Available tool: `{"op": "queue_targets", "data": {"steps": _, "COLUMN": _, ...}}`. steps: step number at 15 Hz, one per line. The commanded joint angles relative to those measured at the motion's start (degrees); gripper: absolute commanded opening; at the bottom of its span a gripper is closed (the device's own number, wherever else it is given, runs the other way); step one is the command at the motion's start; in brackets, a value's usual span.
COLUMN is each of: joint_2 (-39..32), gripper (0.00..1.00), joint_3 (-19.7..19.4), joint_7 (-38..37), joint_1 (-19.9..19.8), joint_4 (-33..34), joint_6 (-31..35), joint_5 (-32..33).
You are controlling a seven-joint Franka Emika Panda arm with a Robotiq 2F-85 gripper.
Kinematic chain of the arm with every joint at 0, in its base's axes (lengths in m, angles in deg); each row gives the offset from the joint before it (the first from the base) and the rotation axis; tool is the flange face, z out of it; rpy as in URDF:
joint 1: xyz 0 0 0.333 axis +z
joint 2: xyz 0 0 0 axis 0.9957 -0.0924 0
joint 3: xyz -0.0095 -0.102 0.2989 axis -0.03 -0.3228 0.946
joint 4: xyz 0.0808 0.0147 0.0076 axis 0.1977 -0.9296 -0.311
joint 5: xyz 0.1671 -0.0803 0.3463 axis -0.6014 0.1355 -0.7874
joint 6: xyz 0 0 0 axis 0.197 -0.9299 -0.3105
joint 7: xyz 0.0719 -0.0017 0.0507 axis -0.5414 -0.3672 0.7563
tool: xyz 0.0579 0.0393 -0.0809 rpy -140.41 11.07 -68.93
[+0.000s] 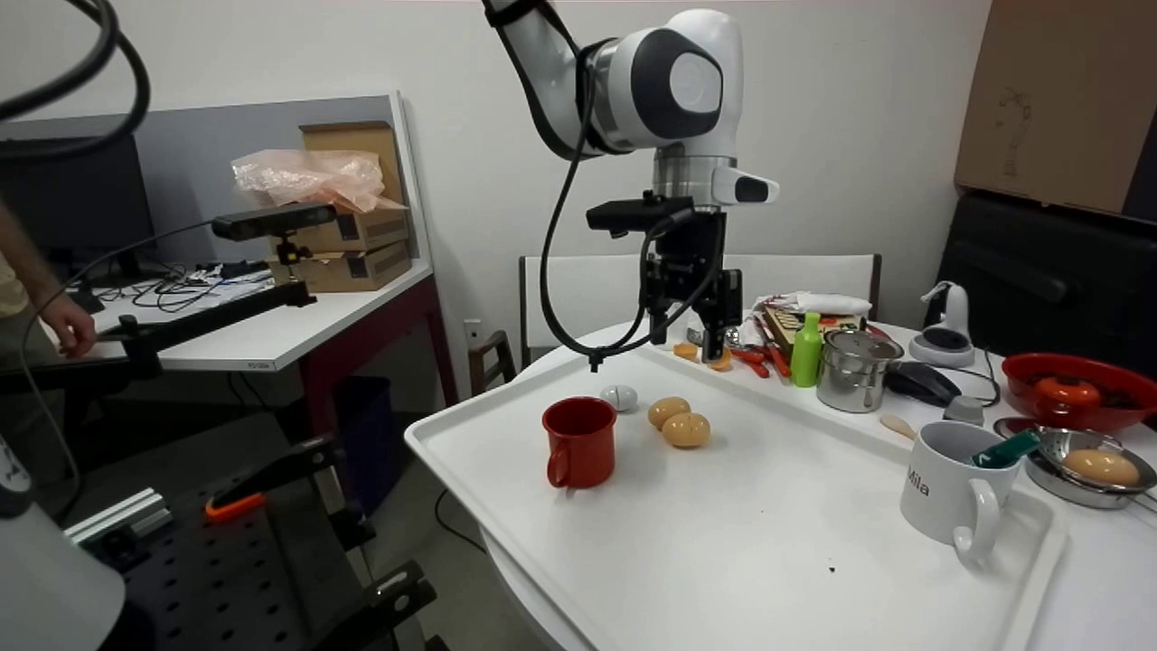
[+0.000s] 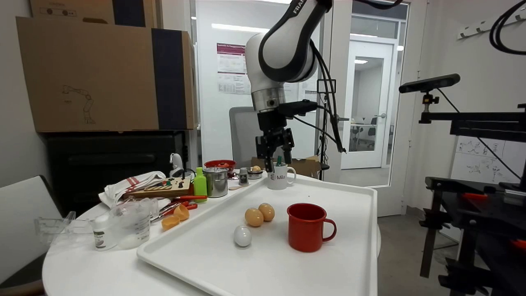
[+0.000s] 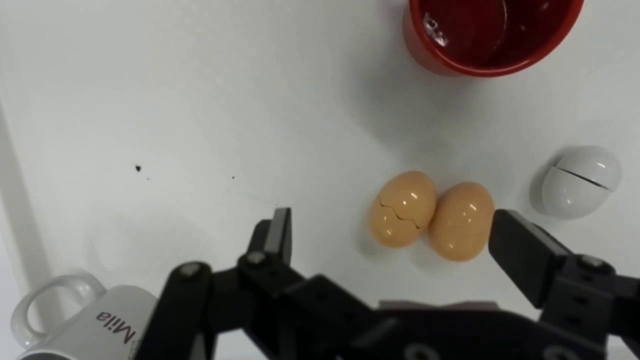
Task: Put the right brown egg in the red cup
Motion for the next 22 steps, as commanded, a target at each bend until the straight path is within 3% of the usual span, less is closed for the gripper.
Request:
{"op": "queue_targets", "data": {"steps": 1, "joint_2": -0.4, "gripper": 1.0, "joint_3": -0.7, "joint_7": 0.4, "joint_1": 0.7, "joint_4": 0.1, "joint_6": -0.1, "joint_5": -0.6}}
{"op": "queue_targets", "data": {"steps": 5, "joint_2": -0.5, "gripper": 1.0, "joint_3": -0.7, "joint_7": 0.4, "joint_1": 0.7, "joint_4": 0.5, "joint_6": -0.1, "joint_5": -0.6}}
{"op": "queue_targets", "data": {"steps": 13, "joint_2": -9.8, "gripper": 1.0, "joint_3": -2.7, "joint_7": -2.0, "joint_1": -0.7, "joint_4": 7.6, "joint_6": 7.3, "joint_5": -2.7}}
{"op": "queue_targets", "data": {"steps": 22, "joint_2": -18.3, "gripper": 1.0, "joint_3": -0.5, "joint_7": -4.6, "joint_1": -2.2, "joint_4": 14.9, "joint_6": 5.7, "joint_5": -13.1}}
